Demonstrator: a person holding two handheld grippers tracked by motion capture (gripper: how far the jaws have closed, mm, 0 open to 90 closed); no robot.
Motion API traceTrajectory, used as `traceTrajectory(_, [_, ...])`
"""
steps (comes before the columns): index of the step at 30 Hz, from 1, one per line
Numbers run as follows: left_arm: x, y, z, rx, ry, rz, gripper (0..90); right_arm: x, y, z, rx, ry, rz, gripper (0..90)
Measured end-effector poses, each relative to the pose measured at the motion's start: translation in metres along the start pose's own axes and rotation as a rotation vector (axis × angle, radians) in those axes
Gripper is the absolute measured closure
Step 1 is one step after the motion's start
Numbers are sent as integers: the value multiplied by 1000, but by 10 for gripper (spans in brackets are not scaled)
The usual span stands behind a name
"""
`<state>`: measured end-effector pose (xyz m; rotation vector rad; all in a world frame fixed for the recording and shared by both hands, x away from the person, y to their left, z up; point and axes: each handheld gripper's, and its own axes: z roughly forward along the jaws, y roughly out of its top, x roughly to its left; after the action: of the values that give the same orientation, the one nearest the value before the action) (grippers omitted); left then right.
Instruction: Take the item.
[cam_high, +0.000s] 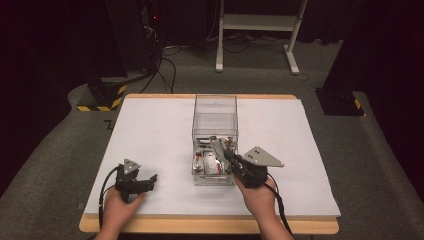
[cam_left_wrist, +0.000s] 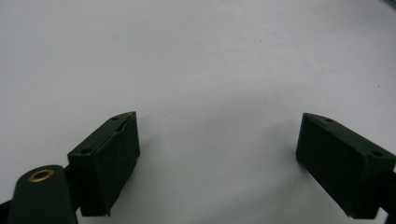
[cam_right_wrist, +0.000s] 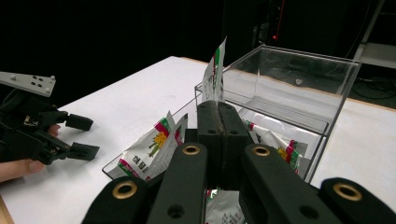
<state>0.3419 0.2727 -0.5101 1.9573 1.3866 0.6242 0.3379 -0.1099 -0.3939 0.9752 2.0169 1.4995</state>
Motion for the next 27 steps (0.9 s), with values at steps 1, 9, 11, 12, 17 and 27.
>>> traceTrajectory(1, [0,0,0,0,0,0,137,0,0,0,-2,0,1,900])
traceTrajectory(9, [0,0,0,-1,0,-1,137,-4,2,-4,-14,-7,3,900])
traceTrajectory(11, [0,0,0,0,0,1,137,-5,3,-6,-20,-10,6,900])
traceTrajectory(12, [0,0,0,0,0,1,137,-6,3,-6,-22,-10,8,900])
traceTrajectory(17, [0,0,0,0,0,0,137,-9,4,-8,-27,-14,8,900])
traceTrajectory(27, [0,0,0,0,0,0,137,-14,5,-13,-40,-31,15,900])
